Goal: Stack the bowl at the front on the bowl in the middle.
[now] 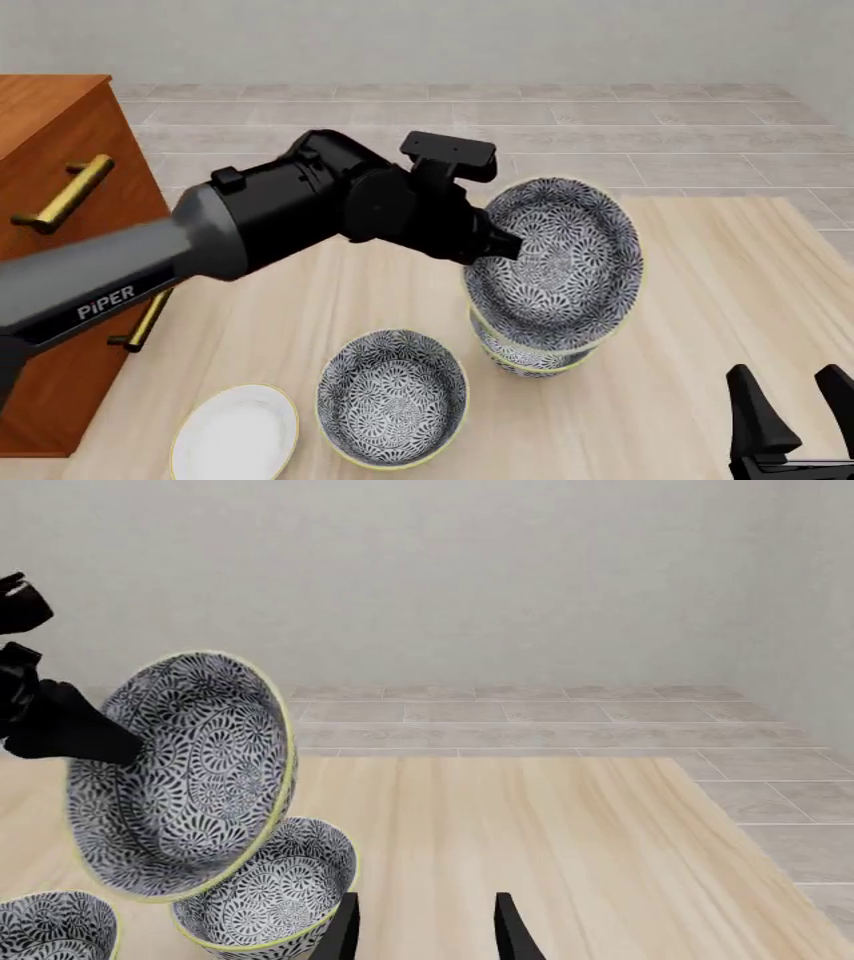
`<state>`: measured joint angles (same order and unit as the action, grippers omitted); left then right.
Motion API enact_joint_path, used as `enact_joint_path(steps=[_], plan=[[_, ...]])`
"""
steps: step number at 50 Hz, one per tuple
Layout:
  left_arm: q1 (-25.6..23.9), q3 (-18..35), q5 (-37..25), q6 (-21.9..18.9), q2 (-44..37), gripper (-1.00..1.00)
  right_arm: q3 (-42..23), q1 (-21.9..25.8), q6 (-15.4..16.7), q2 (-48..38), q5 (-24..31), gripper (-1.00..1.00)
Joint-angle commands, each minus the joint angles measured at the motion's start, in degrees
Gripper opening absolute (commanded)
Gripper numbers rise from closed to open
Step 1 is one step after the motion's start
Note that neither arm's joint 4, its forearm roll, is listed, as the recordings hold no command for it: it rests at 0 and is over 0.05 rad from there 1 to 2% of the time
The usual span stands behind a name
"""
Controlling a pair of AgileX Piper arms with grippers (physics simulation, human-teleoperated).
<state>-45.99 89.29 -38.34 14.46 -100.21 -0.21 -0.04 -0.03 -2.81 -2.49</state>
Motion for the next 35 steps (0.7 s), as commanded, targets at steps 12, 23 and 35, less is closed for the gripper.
enact_joint_path(steps=[12, 23, 35], plan=[[-0.69, 0.13, 2.34, -0.25, -2.41, -1.0, 0.0, -0.01, -0.01, 0.04, 0.02, 1.0], [-0.37, -1.12, 4.14, -0.3, -4.24, -1.0, 0.0, 0.0, -0.01, 0.03, 0.01, 1.0], [0.41, -1.73, 4.98, -1.26, -4.99, -1.0, 0.0, 0.0, 0.01, 0.0, 0.0, 1.0]])
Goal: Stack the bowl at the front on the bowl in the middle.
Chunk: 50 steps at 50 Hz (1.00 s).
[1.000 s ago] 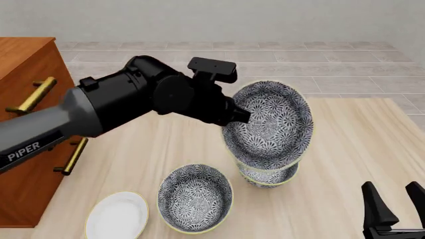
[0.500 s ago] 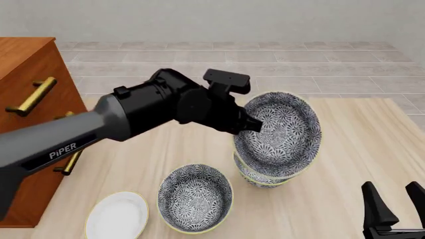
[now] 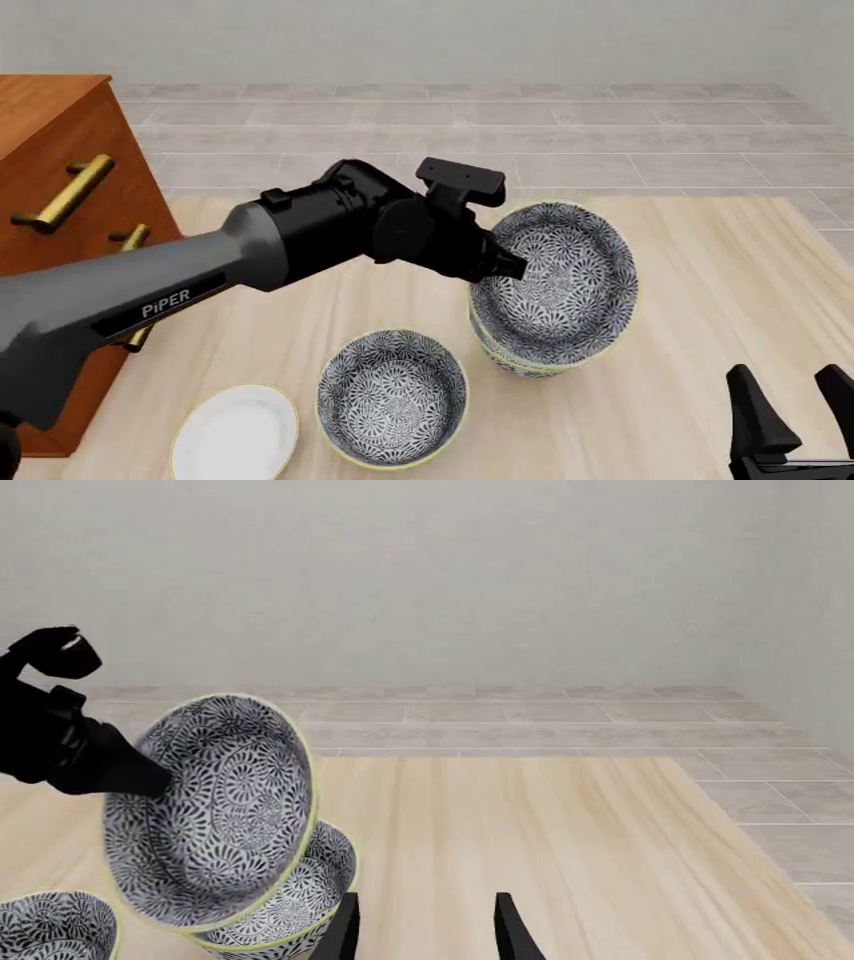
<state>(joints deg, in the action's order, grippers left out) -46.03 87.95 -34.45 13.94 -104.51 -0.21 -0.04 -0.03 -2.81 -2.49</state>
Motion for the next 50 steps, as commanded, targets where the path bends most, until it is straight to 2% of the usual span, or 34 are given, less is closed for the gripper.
enact_joint_path(steps=[1, 50], plan=[[0.54, -0.32, 1.23, -0.68, -0.72, -1.0, 0.0, 0.01, 0.0, -0.02, -0.01, 1.0], [0.97, -0.14, 3.95, -2.37, -4.28, -1.0, 0.0, -0.01, 0.0, -0.02, -0.01, 1.0]])
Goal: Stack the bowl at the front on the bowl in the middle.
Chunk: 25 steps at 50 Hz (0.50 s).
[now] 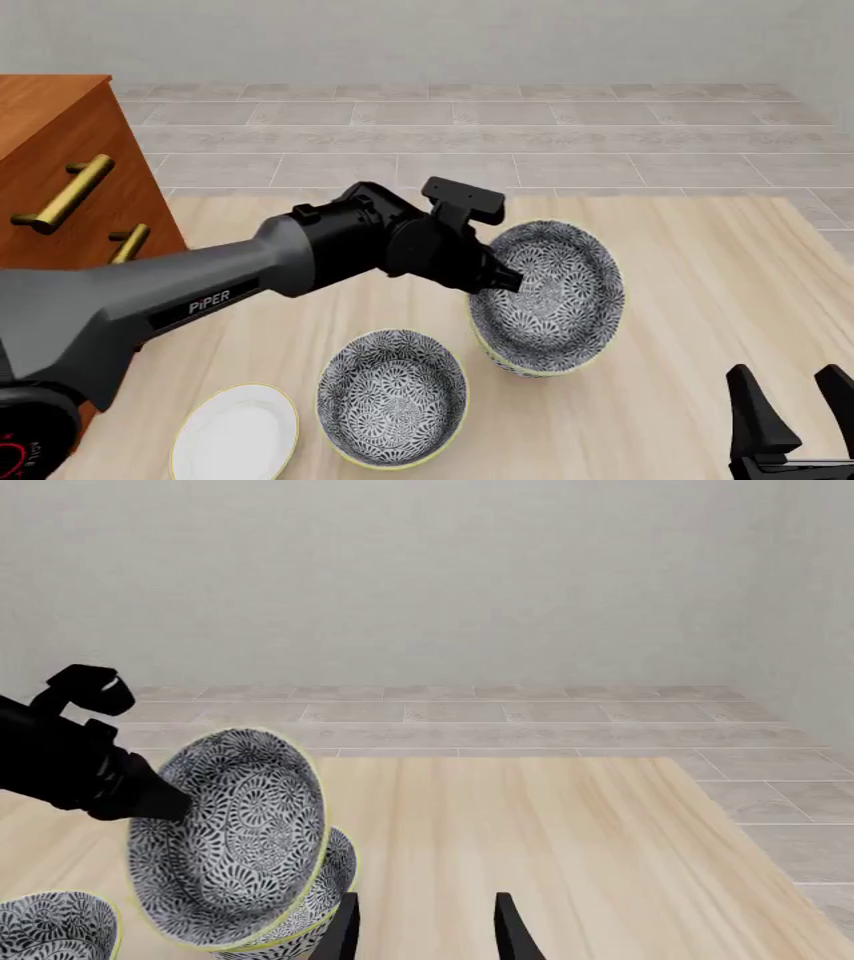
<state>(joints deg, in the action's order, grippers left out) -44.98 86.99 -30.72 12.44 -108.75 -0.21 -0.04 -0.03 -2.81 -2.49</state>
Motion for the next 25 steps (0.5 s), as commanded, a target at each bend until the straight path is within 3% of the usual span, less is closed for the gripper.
enact_joint_path(steps=[1, 4, 5, 25], plan=[[-0.43, 0.94, 0.21, -1.02, 0.02, -1.0, 0.0, 0.0, 0.01, 0.0, 0.0, 1.0], [-0.88, 1.13, -0.11, -1.2, 0.01, -1.0, 0.0, 0.01, -0.01, -0.04, -0.02, 1.0], [-0.8, 1.06, 0.04, -1.58, -0.08, 1.0, 0.0, 0.0, -0.01, 0.01, 0.0, 1.0], [-0.23, 1.34, 0.06, -3.65, 0.9, 1.0, 0.0, 0.0, -0.01, -0.02, -0.01, 1.0]])
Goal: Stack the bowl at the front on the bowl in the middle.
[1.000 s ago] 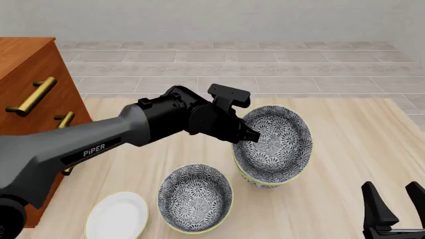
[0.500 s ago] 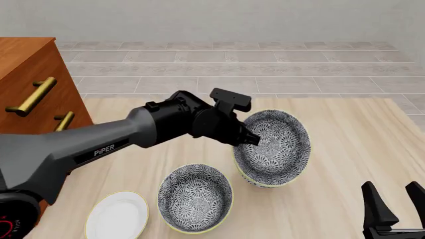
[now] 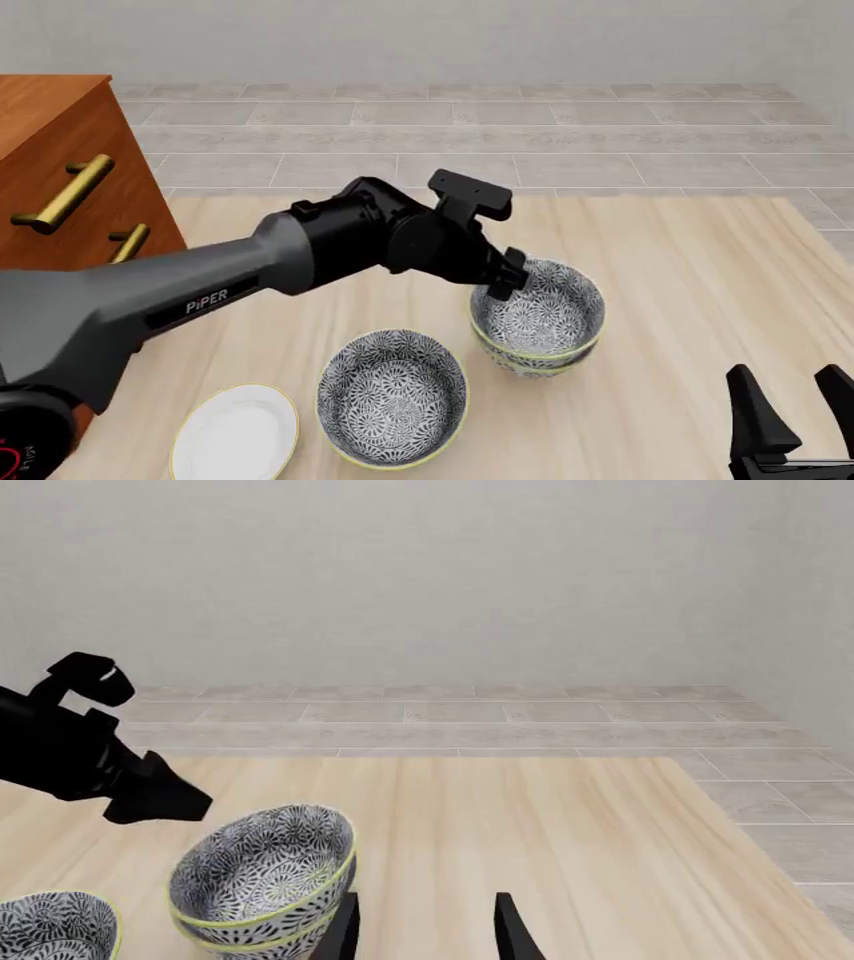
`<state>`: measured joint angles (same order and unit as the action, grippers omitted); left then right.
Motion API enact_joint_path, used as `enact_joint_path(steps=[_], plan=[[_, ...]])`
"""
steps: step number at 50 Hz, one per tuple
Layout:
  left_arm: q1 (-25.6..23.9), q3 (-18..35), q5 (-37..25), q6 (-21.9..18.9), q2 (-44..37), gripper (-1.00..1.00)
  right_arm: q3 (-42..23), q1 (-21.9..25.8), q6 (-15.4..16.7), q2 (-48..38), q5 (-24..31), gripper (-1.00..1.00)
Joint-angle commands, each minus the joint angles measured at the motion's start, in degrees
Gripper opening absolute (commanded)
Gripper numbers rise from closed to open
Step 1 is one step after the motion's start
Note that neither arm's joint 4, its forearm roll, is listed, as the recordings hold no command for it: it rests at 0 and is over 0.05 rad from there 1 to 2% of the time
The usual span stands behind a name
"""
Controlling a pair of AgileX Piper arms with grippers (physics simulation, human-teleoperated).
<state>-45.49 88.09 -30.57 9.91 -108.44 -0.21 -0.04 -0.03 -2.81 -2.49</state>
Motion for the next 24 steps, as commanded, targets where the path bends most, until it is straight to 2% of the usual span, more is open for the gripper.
enact_joint_path(steps=[1, 13, 19, 24], plan=[[0.25, 0.15, -0.08, -1.15, 0.66, 1.0, 0.0, 0.0, 0.01, 0.01, 0.01, 1.0], [0.37, -1.66, -1.78, -2.32, 6.27, 1.0, 0.0, 0.0, 0.0, 0.03, 0.02, 1.0], [0.65, -5.46, -2.06, -3.49, 12.36, 1.0, 0.0, -0.01, 0.01, 0.01, 0.0, 1.0], [1.0, -11.61, -0.7, -4.37, 20.37, 1.0, 0.0, 0.0, -0.01, -0.02, -0.01, 1.0]])
